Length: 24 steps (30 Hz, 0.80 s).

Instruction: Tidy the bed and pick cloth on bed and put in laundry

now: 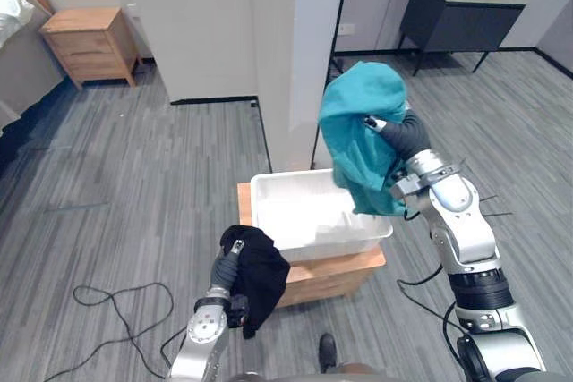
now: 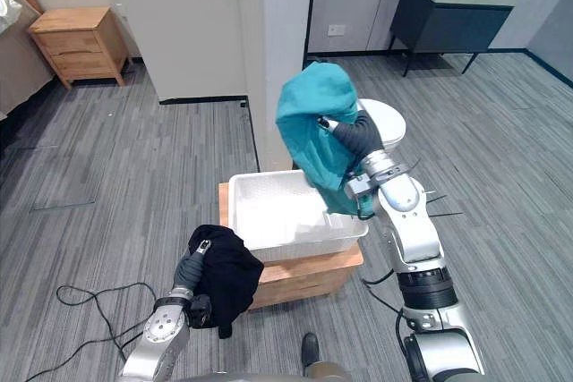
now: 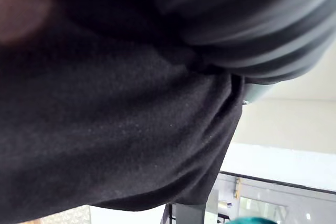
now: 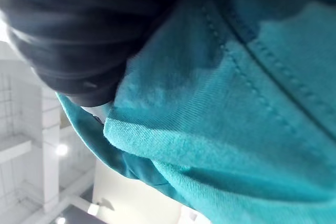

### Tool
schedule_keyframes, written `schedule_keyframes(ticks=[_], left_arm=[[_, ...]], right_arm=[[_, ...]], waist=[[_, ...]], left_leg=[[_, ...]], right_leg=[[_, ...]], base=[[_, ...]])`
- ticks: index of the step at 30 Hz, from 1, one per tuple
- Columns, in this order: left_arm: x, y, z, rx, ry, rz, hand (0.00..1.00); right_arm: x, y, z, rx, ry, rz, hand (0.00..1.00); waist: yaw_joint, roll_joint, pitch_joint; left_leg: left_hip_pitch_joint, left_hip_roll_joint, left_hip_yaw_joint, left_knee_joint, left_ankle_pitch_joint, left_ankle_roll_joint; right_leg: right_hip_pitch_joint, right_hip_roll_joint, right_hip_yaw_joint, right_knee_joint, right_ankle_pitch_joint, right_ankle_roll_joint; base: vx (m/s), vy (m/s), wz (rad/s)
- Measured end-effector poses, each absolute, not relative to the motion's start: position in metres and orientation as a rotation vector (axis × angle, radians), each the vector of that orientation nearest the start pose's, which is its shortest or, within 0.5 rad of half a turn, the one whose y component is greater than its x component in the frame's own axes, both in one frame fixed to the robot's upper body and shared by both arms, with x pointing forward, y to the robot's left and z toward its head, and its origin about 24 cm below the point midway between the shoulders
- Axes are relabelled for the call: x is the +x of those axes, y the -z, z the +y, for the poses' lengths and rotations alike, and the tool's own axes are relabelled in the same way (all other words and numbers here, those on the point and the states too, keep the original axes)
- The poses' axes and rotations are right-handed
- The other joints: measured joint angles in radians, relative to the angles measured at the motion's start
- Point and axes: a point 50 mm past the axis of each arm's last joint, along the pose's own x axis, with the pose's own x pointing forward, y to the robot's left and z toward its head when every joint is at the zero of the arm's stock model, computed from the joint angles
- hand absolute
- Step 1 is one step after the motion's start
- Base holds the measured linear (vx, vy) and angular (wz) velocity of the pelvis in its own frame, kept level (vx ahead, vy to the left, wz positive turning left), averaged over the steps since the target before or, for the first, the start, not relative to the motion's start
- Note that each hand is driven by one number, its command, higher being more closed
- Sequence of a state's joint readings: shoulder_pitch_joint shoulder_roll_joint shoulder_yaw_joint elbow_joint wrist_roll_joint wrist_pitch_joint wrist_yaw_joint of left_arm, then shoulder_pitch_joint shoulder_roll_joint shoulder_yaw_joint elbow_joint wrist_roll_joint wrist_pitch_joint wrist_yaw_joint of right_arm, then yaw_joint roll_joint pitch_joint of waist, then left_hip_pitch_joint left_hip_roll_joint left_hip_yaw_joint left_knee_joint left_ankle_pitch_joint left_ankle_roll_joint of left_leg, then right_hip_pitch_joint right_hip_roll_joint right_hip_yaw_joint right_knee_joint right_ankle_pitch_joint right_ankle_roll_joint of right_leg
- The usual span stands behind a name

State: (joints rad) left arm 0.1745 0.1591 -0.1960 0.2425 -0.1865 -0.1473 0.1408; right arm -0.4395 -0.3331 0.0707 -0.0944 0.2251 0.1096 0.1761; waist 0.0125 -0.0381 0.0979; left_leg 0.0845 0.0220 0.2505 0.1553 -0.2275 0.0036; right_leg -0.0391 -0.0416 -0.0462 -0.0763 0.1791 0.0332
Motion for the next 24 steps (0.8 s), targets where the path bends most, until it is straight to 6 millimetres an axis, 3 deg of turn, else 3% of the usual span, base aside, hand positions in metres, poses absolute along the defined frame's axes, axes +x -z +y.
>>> schedule_keyframes(ticks=[7, 10, 13, 14, 16, 19, 24], left_arm=[[0.199, 0.037, 0.157, -0.027, -0.026, 0.299, 1.00], [0.209, 0.018, 0.153, -0.065, -0.018, 0.215, 1.00], [0.225, -0.013, 0.146, -0.095, 0.000, 0.074, 1.00], [0.227, -0.019, 0.144, -0.099, 0.006, 0.048, 1.00], [0.233, -0.037, 0.140, -0.107, 0.028, -0.033, 1.00], [0.236, -0.057, 0.131, -0.120, 0.074, -0.119, 1.00], [0.230, -0.088, 0.117, -0.115, 0.243, -0.270, 1.00]], right_arm=[[0.333, -0.156, -0.113, -0.163, -0.390, -0.229, 1.00], [0.343, -0.161, -0.101, -0.213, -0.396, -0.223, 1.00], [0.359, -0.168, -0.103, -0.268, -0.339, -0.199, 1.00], [0.362, -0.169, -0.104, -0.274, -0.328, -0.190, 0.00], [0.368, -0.170, -0.110, -0.299, -0.282, -0.176, 0.00], [0.379, -0.176, -0.128, -0.327, -0.196, -0.158, 0.00], [0.385, -0.169, -0.169, -0.481, -0.070, -0.136, 0.00]], waist=[[0.007, 0.015, 0.008], [0.005, 0.052, 0.071], [0.012, 0.101, 0.179], [0.011, 0.106, 0.198], [0.014, 0.112, 0.254], [0.014, 0.124, 0.285], [0.004, 0.131, 0.290]], left_leg=[[-0.080, -0.008, -0.034, 0.026, 0.007, -0.003], [-0.155, -0.020, -0.058, 0.053, 0.016, 0.000], [-0.216, -0.028, -0.061, 0.077, 0.019, 0.001], [-0.224, -0.029, -0.061, 0.079, 0.021, 0.001], [-0.250, -0.027, -0.062, 0.091, 0.023, -0.002], [-0.282, -0.031, -0.063, 0.098, 0.038, 0.006], [-0.264, -0.035, -0.052, 0.085, 0.040, 0.004]], right_leg=[[-0.043, -0.015, -0.040, -0.017, 0.013, -0.008], [-0.094, -0.033, -0.066, -0.016, 0.030, -0.009], [-0.137, -0.049, -0.083, -0.017, 0.050, -0.003], [-0.142, -0.052, -0.086, -0.017, 0.052, -0.003], [-0.160, -0.052, -0.087, -0.018, 0.060, -0.010], [-0.196, -0.055, -0.087, -0.021, 0.071, -0.010], [-0.190, -0.058, -0.082, -0.021, 0.071, -0.010]], base=[[-0.04, 0.011, 0.16], [-0.08, 0.016, 0.23], [-0.11, 0.046, 0.18], [-0.09, 0.038, 0.17], [-0.07, 0.040, 0.09], [-0.02, 0.049, 0.02], [0.03, 0.062, -0.07]])
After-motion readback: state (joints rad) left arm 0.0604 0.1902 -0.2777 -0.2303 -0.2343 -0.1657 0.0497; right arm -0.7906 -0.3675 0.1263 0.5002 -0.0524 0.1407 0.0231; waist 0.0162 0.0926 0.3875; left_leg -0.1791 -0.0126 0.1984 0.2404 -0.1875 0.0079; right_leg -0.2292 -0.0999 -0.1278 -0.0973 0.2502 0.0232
